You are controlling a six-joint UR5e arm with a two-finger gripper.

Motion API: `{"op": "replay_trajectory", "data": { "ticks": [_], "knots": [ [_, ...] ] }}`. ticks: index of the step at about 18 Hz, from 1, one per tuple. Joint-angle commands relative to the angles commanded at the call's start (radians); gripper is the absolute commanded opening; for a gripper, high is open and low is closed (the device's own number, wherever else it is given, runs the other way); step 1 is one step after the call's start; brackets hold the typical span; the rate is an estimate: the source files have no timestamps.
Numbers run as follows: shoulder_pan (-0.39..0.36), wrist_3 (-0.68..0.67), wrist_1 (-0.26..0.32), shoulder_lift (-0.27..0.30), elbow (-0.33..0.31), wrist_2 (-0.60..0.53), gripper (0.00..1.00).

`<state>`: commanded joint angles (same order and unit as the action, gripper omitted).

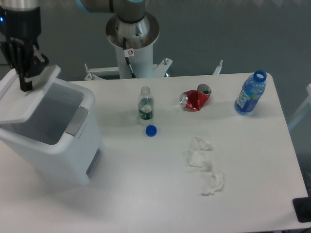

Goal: Close the trash can
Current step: 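Lower the gripper onto the lid's edge, pushing it down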

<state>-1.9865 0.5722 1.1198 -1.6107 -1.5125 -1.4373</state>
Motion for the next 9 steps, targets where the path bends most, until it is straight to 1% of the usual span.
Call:
{"op": "replay_trajectory", "data": {
  "ticks": [4,9],
  "knots": [
    [-0.020,0.000,0.000,-0.003,-0.005,0.003,0.00],
    [-0.043,0.006,0.000,0.005,-0.037,0.006,0.00]
  ]
}}
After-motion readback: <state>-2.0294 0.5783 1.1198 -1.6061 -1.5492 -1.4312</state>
